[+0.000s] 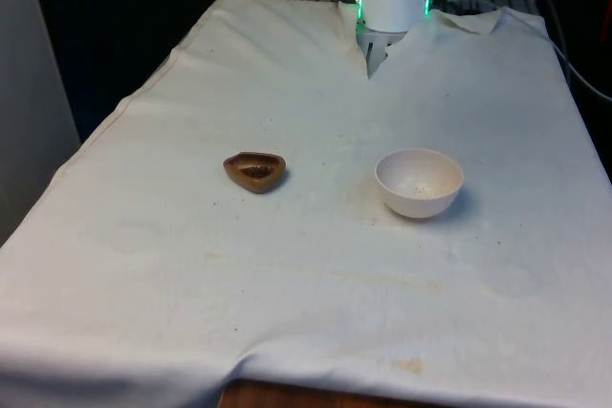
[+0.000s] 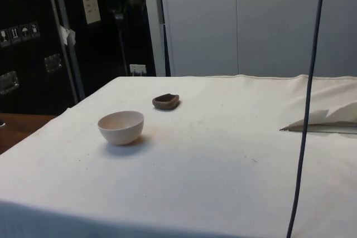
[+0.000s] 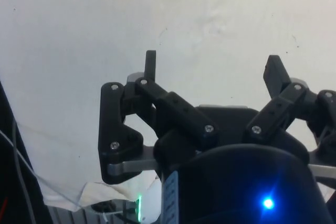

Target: Pour the coffee beans from the cup into the bowl.

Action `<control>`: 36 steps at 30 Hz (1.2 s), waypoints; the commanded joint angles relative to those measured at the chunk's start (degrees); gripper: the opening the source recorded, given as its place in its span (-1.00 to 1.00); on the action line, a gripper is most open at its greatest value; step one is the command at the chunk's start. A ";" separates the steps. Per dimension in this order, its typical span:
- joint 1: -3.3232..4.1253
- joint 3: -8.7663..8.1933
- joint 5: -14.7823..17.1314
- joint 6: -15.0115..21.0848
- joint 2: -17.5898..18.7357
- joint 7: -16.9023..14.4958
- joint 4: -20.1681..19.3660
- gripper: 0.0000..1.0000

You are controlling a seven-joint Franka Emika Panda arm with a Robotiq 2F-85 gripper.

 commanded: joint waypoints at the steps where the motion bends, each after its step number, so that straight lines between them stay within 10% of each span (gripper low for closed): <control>1: 0.00 -0.06 -0.34 0.34 0.63 0.52 0.40 1.00; 36: -0.34 -0.23 -5.04 10.77 5.73 4.13 -3.15 1.00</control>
